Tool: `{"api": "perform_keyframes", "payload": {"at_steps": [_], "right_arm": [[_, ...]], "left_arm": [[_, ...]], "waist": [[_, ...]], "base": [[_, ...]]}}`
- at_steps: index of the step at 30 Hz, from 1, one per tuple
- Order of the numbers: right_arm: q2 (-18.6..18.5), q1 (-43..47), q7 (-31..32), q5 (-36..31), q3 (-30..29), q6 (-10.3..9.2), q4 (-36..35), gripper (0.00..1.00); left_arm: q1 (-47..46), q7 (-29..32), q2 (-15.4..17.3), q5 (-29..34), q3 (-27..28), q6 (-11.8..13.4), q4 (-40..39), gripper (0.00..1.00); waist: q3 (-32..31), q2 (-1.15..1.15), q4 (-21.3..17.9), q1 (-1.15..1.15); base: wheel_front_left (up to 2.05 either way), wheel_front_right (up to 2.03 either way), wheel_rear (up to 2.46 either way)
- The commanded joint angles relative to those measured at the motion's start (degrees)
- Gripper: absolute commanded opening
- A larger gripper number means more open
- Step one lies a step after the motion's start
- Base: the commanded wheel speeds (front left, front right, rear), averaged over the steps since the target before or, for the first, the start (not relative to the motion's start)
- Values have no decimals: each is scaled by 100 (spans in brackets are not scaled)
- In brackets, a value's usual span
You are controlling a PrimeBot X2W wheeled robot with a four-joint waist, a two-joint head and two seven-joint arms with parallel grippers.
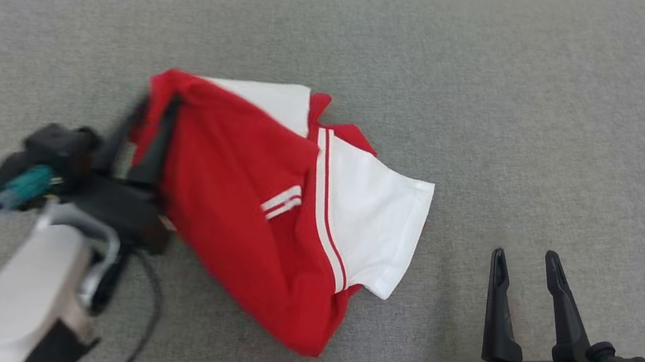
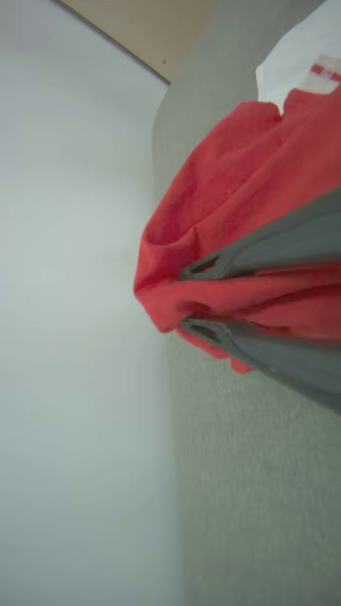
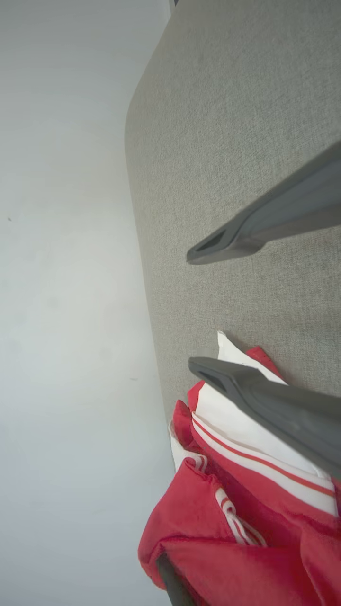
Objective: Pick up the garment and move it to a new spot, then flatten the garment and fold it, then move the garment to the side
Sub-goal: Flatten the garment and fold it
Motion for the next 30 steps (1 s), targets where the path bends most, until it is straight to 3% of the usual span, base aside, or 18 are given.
{"api": "perform_keyframes", "payload": {"at_steps": [1,5,9,12,19,30], "right_arm": [[-31,87,-2,-19,-11,2,0,100],[-24,133,-2,9,9,2,12,100],[-36,183,-2,35,26,2,31,100],[-62,170,-2,61,100,2,75,100],[-42,155,-2,127,155,2,108,100],[87,274,-2,172,99,2,141,100]], "left_arm": [[148,-23,35,103,98,95,-52,100],[374,-25,142,662,508,526,-613,100],[565,-22,-199,858,285,316,-1031,100],[461,87,-370,949,-166,182,-615,100],[-118,1118,-514,1208,-1130,385,509,100],[-80,1692,-412,1745,-1901,858,518,100]], "waist": [[-54,0,48,0],[-133,0,100,0],[-198,0,168,0],[-261,0,139,0],[-308,0,-102,0],[-347,0,-306,0]], "base": [[0,0,0],[0,0,0],[0,0,0],[0,0,0],[0,0,0],[0,0,0]]}}
